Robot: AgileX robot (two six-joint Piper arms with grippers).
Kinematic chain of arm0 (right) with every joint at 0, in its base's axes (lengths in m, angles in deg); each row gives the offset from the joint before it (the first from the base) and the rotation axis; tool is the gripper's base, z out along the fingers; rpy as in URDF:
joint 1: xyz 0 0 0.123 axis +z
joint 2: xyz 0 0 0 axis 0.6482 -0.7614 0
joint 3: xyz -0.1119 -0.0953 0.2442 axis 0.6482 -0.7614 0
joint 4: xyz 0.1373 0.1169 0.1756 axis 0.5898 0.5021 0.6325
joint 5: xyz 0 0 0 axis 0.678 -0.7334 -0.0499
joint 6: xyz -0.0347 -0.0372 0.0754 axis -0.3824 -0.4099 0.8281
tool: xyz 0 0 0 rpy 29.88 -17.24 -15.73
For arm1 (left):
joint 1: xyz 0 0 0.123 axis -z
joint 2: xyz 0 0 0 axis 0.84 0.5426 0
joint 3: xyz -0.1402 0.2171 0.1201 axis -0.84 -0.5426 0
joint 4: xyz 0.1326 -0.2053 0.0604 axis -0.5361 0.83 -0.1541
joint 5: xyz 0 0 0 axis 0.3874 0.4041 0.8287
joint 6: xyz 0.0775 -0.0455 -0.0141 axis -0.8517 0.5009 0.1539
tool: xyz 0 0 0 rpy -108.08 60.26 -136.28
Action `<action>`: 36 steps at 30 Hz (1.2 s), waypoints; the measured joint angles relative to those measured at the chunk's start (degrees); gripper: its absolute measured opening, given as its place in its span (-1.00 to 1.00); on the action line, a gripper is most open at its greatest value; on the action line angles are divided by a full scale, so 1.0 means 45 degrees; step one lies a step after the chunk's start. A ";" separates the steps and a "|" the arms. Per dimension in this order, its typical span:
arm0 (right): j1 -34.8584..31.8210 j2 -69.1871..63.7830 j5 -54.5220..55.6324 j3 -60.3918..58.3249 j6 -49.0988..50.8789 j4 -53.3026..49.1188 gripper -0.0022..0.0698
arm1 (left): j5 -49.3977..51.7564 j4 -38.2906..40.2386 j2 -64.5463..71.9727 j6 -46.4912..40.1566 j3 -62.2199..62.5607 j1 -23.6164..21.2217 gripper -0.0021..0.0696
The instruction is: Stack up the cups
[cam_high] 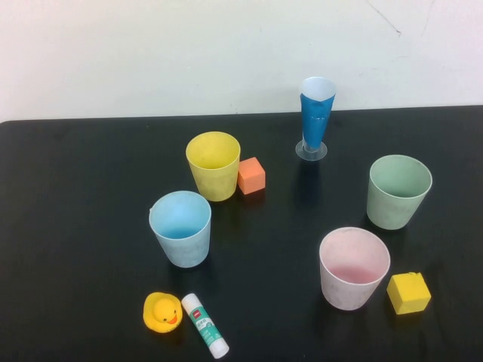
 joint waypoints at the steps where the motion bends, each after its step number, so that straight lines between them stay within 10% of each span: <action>1: 0.0000 -0.0488 -0.0543 0.0294 -0.0139 0.0000 -0.94 | 0.0508 0.0000 0.0389 -0.0082 0.0288 0.0000 -0.95; 7: 0.0000 -0.2973 -0.2397 0.1022 -0.1442 0.0154 -0.94 | 0.2813 0.1392 0.3178 -0.1191 0.2117 0.0000 -0.95; 17: 0.0000 -0.4644 -0.2472 0.1022 -0.3776 0.2050 -0.94 | 0.5505 0.8191 0.9259 -0.8292 0.4658 0.0000 -0.90; 27: 0.0028 -0.4650 -0.2472 0.1022 -0.4072 0.2071 -0.94 | 0.5582 0.9186 1.4003 -1.1215 0.7628 0.1478 0.42; 36: 0.0028 -0.4650 -0.2367 0.1022 -0.4099 0.2096 -0.94 | 0.4667 0.7226 1.7280 -1.1243 0.9310 0.2982 0.62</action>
